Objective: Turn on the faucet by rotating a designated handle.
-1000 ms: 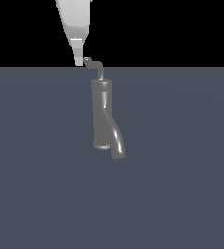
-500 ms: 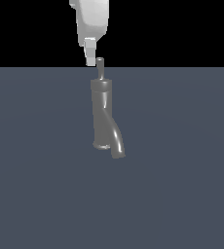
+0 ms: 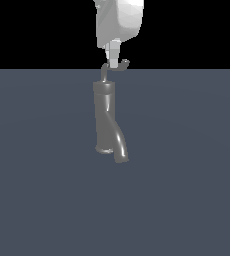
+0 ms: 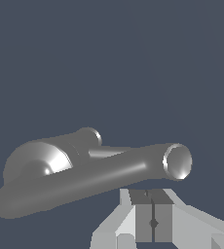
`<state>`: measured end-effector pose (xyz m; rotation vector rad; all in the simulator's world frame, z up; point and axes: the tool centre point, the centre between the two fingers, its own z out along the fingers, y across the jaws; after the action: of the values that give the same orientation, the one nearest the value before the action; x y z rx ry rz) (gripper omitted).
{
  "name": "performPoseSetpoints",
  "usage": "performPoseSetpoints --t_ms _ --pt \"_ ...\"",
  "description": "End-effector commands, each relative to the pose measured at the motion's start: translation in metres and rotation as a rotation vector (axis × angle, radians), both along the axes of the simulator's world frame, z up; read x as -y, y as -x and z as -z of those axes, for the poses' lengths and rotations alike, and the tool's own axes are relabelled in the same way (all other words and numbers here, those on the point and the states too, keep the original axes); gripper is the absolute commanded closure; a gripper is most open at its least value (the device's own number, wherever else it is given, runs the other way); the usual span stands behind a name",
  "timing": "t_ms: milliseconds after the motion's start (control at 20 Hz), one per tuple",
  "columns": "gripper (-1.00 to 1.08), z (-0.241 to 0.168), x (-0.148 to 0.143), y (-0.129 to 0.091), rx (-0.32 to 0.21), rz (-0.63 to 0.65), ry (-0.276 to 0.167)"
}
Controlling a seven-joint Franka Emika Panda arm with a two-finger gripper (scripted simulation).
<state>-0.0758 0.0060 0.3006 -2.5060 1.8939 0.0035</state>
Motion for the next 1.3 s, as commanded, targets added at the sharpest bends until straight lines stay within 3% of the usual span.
performPoseSetpoints --t_ms 0,1250 --pt "1.08 0.0 0.002 -0.002 0.0 0.001 0.0" --pt "1.08 0.0 0.063 -0.059 0.001 0.036 0.002"
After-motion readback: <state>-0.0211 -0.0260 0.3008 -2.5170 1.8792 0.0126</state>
